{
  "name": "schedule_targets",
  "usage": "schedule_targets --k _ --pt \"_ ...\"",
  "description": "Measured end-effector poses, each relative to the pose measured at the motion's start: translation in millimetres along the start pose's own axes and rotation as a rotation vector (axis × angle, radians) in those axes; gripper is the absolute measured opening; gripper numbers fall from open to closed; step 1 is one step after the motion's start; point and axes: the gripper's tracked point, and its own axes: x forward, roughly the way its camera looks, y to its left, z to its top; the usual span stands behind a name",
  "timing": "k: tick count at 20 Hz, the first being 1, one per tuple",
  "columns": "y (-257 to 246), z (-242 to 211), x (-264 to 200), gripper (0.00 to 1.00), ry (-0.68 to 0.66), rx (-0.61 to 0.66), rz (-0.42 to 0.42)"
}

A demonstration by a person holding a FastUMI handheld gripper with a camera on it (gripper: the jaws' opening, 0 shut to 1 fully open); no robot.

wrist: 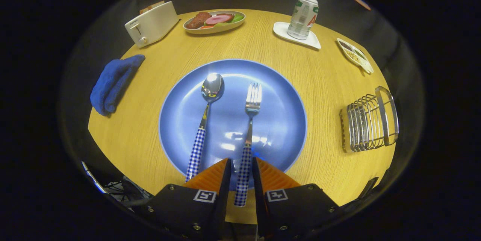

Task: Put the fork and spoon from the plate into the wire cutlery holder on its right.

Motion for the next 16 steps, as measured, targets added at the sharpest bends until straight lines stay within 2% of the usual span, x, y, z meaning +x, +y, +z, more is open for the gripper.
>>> schedule_targets --k 1,2,3,5,6,13,16 --pt "-9.9 1.9 -15.1 0.34 0.015 -0.019 -0.028" --pt "-13.5 -1.5 10.0 0.21 0.024 -0.029 -0.044" --pt "-13.4 -0.6 7.4 0.08 0.043 -0.029 -0.039" --pt "-14.8 4.0 0.9 0.08 0.052 -0.024 -0.04" --pt "-15.7 4.1 -0.9 0.01 0.058 -0.039 -0.031" --pt "-27.9 19.0 -31.1 0.0 0.055 -0.04 0.026" --pt "-47.4 19.2 -46.2 0.0 0.05 -0.048 0.016"
